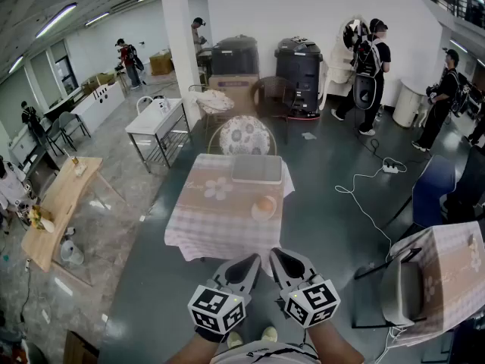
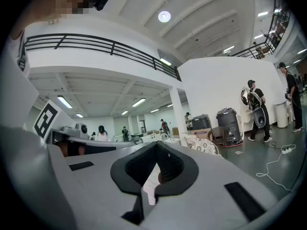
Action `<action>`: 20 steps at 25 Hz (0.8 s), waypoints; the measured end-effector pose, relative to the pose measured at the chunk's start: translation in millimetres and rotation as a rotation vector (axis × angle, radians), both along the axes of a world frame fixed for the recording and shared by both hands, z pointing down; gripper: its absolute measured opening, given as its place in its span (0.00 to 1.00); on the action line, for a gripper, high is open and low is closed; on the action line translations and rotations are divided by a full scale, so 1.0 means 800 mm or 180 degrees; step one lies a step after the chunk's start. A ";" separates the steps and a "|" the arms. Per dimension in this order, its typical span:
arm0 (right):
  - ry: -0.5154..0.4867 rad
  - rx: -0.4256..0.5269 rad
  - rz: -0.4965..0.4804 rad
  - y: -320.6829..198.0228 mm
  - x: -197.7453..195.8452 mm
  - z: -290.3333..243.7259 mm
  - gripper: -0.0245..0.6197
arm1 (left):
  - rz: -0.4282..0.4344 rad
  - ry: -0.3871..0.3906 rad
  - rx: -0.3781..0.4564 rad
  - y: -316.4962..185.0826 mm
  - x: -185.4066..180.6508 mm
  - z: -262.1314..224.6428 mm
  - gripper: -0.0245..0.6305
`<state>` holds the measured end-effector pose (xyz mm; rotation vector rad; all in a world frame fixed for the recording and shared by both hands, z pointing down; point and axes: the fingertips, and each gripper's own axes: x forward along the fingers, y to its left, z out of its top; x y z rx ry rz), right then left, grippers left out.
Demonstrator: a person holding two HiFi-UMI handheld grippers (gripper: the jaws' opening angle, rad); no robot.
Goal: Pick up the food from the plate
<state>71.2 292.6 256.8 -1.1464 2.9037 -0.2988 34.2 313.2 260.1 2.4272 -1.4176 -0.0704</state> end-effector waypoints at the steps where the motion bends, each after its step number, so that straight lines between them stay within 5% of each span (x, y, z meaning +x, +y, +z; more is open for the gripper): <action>1: -0.0004 0.0003 -0.0002 0.000 0.002 0.000 0.06 | -0.0001 -0.0004 0.0005 -0.001 0.002 0.000 0.05; 20: -0.0212 -0.0063 0.0031 -0.009 0.033 0.001 0.06 | -0.0010 -0.0079 -0.0012 -0.010 0.028 0.005 0.05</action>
